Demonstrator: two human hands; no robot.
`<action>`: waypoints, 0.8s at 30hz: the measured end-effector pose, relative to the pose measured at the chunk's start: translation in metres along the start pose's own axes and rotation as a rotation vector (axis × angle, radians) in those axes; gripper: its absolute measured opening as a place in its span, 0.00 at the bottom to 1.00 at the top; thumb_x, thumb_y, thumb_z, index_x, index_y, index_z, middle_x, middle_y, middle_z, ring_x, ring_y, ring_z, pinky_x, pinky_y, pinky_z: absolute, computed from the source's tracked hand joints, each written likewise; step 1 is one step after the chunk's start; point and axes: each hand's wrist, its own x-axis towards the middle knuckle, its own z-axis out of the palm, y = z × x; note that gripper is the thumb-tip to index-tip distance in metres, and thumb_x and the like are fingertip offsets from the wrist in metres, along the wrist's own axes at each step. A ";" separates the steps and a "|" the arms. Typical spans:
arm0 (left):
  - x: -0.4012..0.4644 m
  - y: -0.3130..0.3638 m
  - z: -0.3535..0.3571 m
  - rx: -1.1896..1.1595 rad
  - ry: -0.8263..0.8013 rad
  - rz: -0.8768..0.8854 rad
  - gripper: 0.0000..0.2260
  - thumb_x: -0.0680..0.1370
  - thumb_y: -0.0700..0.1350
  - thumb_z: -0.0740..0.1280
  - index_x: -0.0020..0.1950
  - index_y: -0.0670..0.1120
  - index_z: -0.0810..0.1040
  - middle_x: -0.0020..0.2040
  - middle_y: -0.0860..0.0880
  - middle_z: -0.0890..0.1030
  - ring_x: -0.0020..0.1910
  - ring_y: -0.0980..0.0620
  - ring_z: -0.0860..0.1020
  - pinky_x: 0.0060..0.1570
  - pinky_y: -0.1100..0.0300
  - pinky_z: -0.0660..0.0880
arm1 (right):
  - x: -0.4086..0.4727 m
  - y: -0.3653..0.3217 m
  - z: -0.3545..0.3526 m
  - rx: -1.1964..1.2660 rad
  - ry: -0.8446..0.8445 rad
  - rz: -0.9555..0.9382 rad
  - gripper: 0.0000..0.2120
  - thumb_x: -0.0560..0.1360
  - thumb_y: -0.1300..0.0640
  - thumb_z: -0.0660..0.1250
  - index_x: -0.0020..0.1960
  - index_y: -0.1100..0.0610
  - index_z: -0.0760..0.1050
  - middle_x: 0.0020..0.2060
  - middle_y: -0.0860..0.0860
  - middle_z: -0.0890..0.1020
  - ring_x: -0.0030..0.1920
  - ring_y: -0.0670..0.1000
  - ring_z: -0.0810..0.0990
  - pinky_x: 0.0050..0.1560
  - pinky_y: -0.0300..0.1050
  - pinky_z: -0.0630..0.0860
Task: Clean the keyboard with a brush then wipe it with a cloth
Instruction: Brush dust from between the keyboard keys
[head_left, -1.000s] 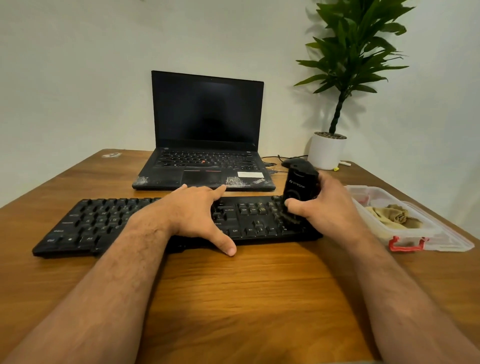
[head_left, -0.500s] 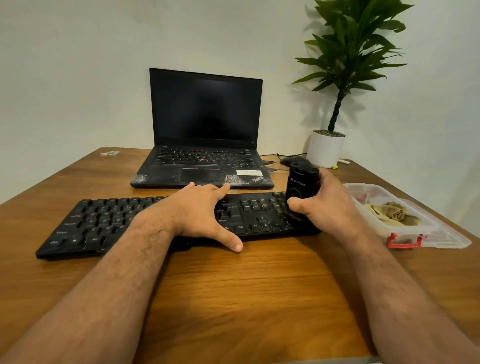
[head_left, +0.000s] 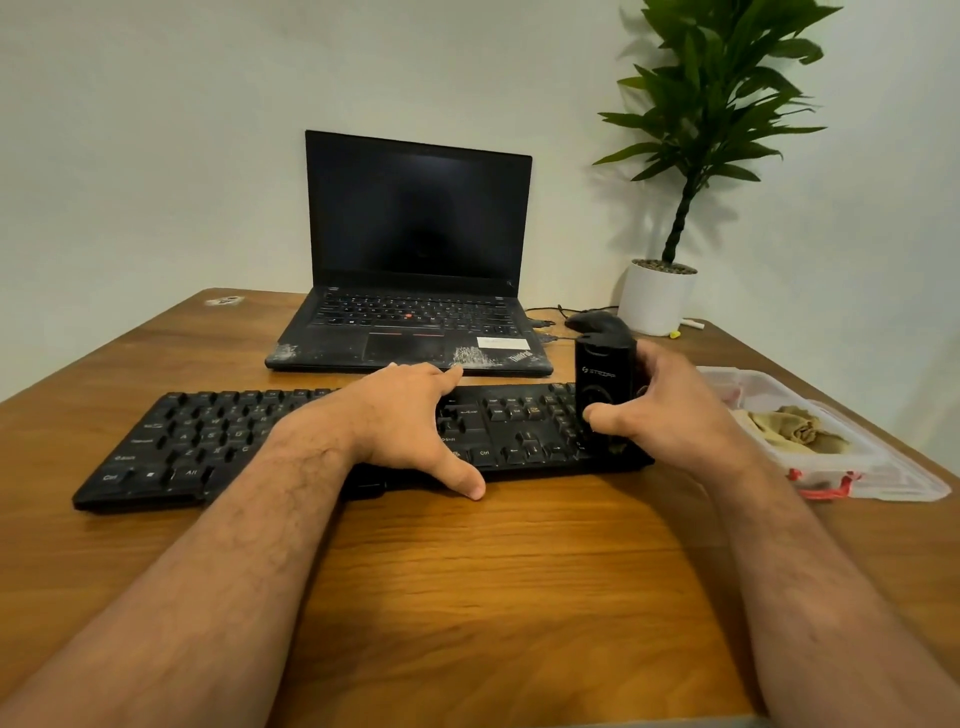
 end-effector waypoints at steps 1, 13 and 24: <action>0.001 -0.001 0.000 -0.002 -0.001 0.004 0.67 0.51 0.77 0.72 0.82 0.51 0.49 0.78 0.53 0.61 0.75 0.50 0.62 0.74 0.50 0.63 | 0.004 0.001 0.002 0.031 -0.001 0.010 0.26 0.69 0.60 0.79 0.62 0.49 0.74 0.49 0.43 0.82 0.50 0.44 0.81 0.40 0.32 0.76; -0.001 -0.003 -0.001 -0.038 -0.016 0.008 0.64 0.56 0.70 0.78 0.82 0.52 0.47 0.79 0.53 0.59 0.77 0.51 0.59 0.76 0.49 0.60 | 0.032 0.005 0.019 0.104 0.044 -0.004 0.28 0.66 0.57 0.81 0.62 0.49 0.75 0.54 0.46 0.84 0.54 0.49 0.83 0.56 0.52 0.81; -0.005 -0.001 -0.003 -0.052 -0.022 0.026 0.64 0.56 0.69 0.79 0.82 0.51 0.46 0.79 0.53 0.59 0.76 0.52 0.60 0.76 0.53 0.59 | 0.030 -0.001 0.024 0.000 0.174 -0.008 0.28 0.68 0.56 0.79 0.64 0.51 0.72 0.52 0.44 0.79 0.53 0.46 0.78 0.54 0.44 0.75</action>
